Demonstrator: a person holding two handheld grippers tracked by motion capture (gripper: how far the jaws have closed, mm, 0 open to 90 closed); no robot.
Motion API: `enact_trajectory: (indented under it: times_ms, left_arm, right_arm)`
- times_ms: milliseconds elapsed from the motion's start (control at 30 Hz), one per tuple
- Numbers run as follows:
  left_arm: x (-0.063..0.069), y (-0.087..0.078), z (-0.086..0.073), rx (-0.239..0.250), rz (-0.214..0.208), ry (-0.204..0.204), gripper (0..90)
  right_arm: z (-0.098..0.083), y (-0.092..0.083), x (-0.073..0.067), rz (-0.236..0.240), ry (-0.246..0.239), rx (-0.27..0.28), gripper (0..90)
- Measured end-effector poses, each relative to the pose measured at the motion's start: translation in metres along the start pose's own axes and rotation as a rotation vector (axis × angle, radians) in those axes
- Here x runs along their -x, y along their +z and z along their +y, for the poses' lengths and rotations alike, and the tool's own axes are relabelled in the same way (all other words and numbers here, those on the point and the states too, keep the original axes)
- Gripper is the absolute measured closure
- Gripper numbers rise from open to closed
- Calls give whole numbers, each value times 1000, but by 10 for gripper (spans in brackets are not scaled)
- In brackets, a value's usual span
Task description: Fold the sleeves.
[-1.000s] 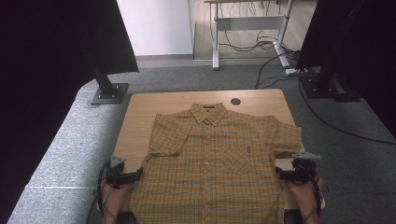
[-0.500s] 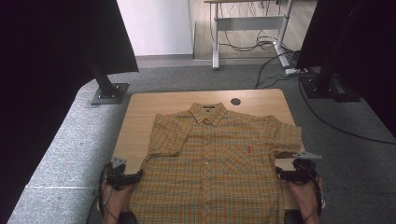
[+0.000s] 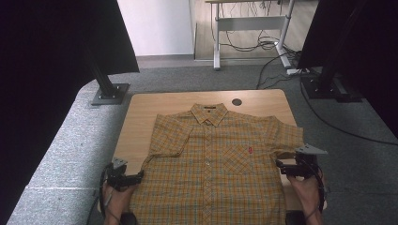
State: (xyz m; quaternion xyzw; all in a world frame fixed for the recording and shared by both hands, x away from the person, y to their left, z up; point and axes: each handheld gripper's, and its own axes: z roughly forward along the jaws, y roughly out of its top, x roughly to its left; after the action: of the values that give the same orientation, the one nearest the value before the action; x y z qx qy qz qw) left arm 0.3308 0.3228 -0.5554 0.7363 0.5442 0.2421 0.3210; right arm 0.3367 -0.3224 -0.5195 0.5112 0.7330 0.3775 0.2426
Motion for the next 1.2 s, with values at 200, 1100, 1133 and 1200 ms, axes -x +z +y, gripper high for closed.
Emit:
enact_trajectory:
  times_ms: [200,1100,1133,1200]
  left_arm:
    - [0,0,0,0,1,-2,67]
    - [0,0,0,0,1,-2,67]
    - [0,0,0,0,1,-2,67]
    - [0,0,0,0,1,-2,67]
  right_arm:
    - [15,5,3,15,2,11,34]
    - [43,72,62,-61,69,-39,78]
    - [43,75,63,-62,68,-41,81]
    - [40,82,65,-71,56,-53,96]
